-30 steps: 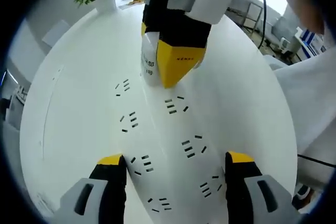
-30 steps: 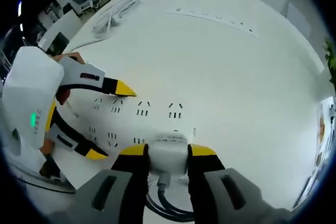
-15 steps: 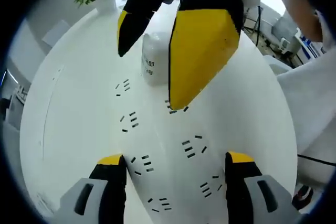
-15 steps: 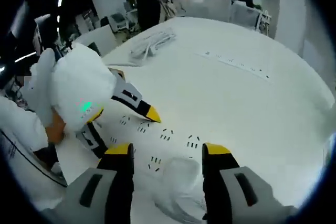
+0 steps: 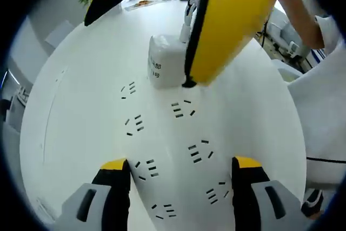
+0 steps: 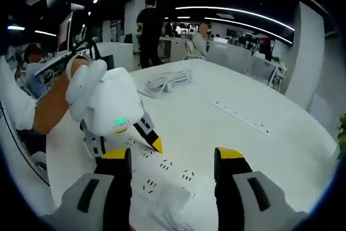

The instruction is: Straighten the power strip on the desk, plug the charger into it

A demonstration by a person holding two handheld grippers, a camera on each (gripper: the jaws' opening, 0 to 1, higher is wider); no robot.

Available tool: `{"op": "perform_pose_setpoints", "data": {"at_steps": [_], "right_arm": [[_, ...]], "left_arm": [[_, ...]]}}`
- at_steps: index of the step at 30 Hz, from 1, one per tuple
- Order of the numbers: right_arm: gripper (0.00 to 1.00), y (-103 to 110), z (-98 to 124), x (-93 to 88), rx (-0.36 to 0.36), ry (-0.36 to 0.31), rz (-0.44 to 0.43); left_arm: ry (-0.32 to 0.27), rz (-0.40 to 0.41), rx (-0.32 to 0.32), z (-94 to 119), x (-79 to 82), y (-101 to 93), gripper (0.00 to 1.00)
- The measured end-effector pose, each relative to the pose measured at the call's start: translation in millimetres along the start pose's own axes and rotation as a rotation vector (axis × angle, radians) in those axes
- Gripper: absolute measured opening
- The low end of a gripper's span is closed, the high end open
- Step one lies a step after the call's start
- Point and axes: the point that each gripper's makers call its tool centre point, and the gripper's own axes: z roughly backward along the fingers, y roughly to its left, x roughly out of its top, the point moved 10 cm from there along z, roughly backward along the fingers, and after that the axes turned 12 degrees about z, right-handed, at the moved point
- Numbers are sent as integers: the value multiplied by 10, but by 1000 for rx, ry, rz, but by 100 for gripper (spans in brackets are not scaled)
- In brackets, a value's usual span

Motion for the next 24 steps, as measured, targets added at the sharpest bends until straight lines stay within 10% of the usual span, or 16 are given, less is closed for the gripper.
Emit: {"op": "perform_pose_setpoints", "data": {"at_steps": [8, 24], "right_arm": [[52, 36, 39, 142, 48, 33, 336], [46, -69, -187, -21, 254, 233, 635]], "left_arm": [[-3, 14, 8, 5, -2, -9, 77], [-13, 78, 32, 59, -78, 69, 76]]}}
